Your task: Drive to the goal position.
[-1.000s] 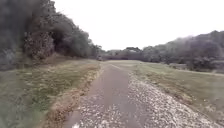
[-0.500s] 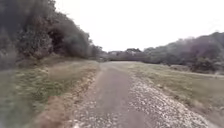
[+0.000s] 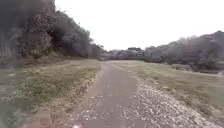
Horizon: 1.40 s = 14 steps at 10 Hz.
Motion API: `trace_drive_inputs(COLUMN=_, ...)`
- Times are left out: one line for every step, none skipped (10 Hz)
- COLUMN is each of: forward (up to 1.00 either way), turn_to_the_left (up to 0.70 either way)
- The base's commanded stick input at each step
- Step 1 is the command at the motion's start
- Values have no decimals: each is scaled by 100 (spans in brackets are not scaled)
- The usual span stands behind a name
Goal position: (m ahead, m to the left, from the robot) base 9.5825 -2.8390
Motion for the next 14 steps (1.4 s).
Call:
trace_drive_inputs(forward=60, turn_to_the_left=-14)
trace_drive_inputs(forward=60, turn_to_the_left=-15)
trace_drive_inputs(forward=60, turn_to_the_left=-14)
trace_drive_inputs(forward=60, turn_to_the_left=-13)
trace_drive_inputs(forward=60, turn_to_the_left=-11)
trace_drive_inputs(forward=60, turn_to_the_left=-5)
trace_drive_inputs(forward=60, turn_to_the_left=0)
trace_drive_inputs(forward=60, turn_to_the_left=0)
trace_drive_inputs(forward=60, turn_to_the_left=0)
trace_drive_inputs(forward=60, turn_to_the_left=0)
trace_drive_inputs(forward=60, turn_to_the_left=0)
trace_drive_inputs(forward=60, turn_to_the_left=0)
trace_drive_inputs(forward=60, turn_to_the_left=0)
trace_drive_inputs(forward=60, turn_to_the_left=0)
